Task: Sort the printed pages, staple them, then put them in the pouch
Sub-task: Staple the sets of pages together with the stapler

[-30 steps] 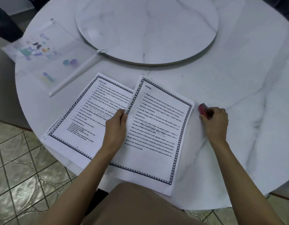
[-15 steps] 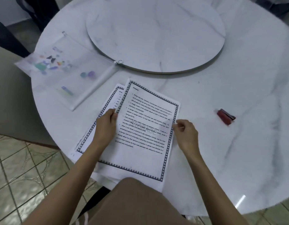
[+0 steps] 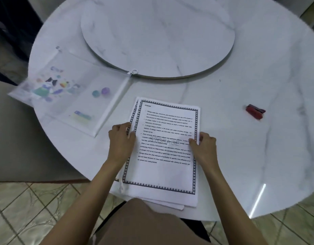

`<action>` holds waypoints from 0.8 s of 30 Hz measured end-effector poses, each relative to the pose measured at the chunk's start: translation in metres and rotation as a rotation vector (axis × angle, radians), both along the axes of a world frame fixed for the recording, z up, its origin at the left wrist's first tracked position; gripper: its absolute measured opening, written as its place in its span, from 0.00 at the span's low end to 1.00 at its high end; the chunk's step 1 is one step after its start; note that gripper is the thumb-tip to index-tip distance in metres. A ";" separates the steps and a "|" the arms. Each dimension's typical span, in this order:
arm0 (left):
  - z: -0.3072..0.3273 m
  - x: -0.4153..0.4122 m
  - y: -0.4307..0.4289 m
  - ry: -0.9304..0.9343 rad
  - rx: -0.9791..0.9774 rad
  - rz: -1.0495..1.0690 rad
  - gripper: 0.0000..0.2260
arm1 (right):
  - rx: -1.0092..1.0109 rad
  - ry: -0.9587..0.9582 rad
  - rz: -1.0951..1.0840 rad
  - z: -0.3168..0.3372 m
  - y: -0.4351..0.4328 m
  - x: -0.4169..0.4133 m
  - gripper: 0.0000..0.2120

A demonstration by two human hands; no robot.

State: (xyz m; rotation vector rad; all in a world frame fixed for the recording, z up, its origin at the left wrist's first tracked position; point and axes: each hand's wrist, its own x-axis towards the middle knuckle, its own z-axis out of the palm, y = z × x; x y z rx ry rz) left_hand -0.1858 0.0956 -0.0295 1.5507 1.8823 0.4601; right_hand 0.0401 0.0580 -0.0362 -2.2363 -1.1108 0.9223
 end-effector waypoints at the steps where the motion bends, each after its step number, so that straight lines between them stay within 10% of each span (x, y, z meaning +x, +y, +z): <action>1: 0.000 -0.001 0.003 -0.035 -0.013 -0.001 0.09 | -0.009 0.032 -0.010 0.000 0.000 -0.004 0.16; 11: 0.009 -0.011 0.016 -0.365 -0.203 0.016 0.06 | -0.008 0.339 -0.194 0.011 -0.001 -0.027 0.09; 24: 0.092 0.015 0.015 -0.642 0.413 -0.010 0.14 | 0.685 0.276 -0.105 0.102 0.006 -0.020 0.07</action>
